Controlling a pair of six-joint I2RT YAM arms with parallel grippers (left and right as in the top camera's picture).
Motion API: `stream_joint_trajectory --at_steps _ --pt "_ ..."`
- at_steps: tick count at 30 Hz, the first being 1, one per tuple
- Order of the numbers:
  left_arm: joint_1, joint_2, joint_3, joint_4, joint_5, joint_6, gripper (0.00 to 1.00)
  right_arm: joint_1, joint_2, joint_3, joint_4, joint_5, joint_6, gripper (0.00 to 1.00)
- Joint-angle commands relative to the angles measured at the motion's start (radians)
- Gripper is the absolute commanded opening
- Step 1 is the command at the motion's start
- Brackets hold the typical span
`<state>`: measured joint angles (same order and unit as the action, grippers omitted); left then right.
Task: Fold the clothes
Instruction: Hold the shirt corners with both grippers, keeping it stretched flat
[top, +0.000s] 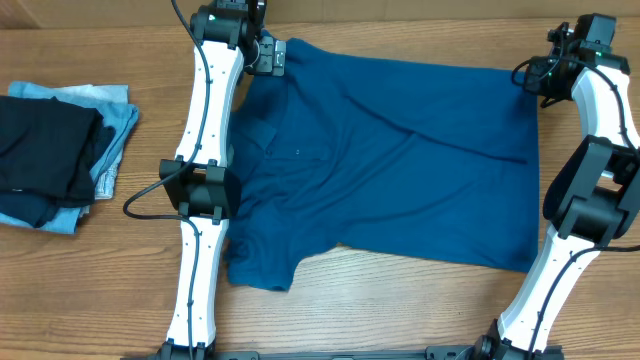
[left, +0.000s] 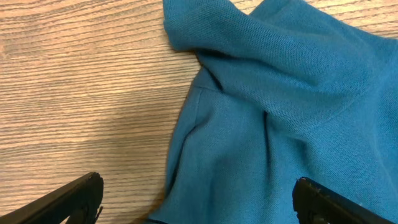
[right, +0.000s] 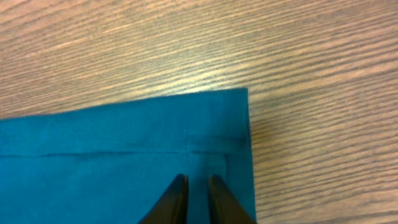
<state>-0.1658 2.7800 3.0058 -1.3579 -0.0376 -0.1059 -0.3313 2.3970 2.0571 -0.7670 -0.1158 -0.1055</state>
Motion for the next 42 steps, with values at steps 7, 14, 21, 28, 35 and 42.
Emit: stream_joint_trajectory --at_steps 7,14,21,28,35,42 --pt "0.006 0.001 0.002 0.001 0.012 -0.014 1.00 0.005 0.003 0.023 -0.061 0.077 0.004 0.25" --pt "0.006 0.001 0.002 0.001 0.012 -0.014 1.00 0.005 0.004 -0.079 -0.018 0.076 0.008 0.30" --pt "0.006 0.001 0.002 0.001 0.012 -0.014 1.00 0.005 0.006 -0.140 0.030 0.066 0.008 0.29" --pt "0.006 0.001 0.002 0.001 0.012 -0.014 1.00 0.005 0.005 -0.139 0.053 0.069 0.008 0.08" --pt "0.006 0.001 0.002 0.001 0.012 -0.014 1.00 0.005 0.004 -0.042 -0.002 0.069 0.031 0.25" --pt "0.006 0.001 0.002 0.001 0.012 -0.014 1.00 0.005 0.006 -0.061 -0.035 0.045 0.031 0.43"
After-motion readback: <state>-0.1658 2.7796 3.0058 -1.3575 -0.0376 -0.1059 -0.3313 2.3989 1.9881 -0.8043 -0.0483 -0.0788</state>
